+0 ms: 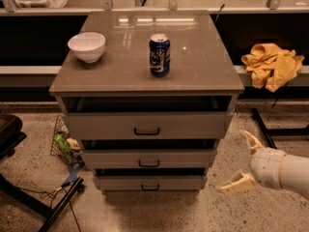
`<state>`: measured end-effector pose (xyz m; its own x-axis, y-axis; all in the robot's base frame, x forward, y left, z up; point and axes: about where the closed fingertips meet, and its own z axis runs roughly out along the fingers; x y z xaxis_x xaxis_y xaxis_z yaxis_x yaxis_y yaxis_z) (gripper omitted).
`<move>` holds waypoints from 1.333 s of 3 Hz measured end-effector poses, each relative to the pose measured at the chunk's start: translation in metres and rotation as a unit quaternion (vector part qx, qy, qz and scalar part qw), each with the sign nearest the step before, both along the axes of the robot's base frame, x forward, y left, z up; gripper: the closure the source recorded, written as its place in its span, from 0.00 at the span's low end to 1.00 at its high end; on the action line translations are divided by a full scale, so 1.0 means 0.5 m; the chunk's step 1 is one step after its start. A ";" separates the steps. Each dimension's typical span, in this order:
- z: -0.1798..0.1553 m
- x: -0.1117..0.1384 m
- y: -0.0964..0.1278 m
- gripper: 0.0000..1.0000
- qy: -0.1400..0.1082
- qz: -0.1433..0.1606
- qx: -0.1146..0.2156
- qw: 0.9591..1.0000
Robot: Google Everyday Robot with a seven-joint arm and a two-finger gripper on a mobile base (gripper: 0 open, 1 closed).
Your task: Open middle drawer
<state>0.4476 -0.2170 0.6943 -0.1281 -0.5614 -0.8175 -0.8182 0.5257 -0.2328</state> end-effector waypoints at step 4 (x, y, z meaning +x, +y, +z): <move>-0.281 0.020 0.216 0.00 0.033 -0.016 0.093 0.995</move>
Offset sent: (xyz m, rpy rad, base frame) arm 0.0060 0.0844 -0.1034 0.2196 0.0668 -0.0489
